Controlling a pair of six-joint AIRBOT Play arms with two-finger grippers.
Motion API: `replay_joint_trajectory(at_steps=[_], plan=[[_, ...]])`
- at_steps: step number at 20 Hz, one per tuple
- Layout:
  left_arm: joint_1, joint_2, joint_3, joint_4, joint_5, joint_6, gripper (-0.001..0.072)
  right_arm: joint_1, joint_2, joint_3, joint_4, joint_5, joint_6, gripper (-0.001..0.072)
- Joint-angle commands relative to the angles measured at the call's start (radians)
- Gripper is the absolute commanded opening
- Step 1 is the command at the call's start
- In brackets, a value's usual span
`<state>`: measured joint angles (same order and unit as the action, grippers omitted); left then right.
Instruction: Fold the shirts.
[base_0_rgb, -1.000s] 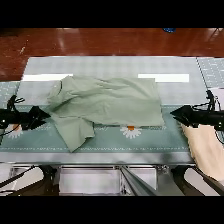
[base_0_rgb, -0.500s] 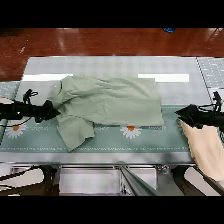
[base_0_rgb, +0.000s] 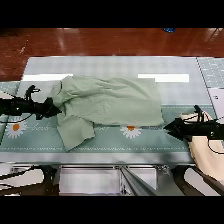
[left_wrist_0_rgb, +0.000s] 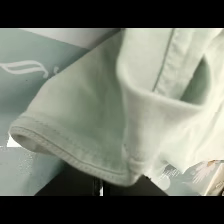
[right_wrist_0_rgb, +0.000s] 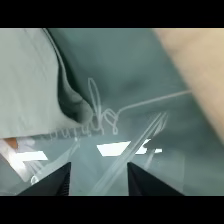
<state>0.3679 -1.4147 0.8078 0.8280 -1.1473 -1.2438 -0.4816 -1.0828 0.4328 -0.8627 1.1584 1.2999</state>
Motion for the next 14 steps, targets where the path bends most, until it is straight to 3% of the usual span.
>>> replay_joint_trajectory(at_steps=[1,6,7,8,9,14], plan=[[-0.001,-0.001,0.003,-0.002,-0.006,0.002,0.0016,0.076,-0.055,-0.002,0.094,-0.158,0.023,0.0407],[-0.003,-0.001,0.003,-0.003,-0.005,0.002,0.0016,0.248,-0.233,0.117,0.180,-0.211,0.015,0.0380],[-0.003,0.000,0.003,-0.007,-0.007,0.002,0.0016,0.283,-0.260,0.158,0.180,-0.219,0.015,0.0252],[-0.003,0.003,0.006,-0.020,-0.011,0.002,0.0016,0.304,-0.272,0.204,0.180,-0.219,0.006,0.0076],[-0.002,0.009,0.022,-0.040,-0.023,0.003,0.0016,0.314,-0.272,0.260,0.180,-0.205,-0.011,0.0027],[-0.001,0.154,0.296,-0.304,-0.044,0.028,0.0016,0.313,-0.186,0.784,0.063,0.004,0.030,0.0026]])
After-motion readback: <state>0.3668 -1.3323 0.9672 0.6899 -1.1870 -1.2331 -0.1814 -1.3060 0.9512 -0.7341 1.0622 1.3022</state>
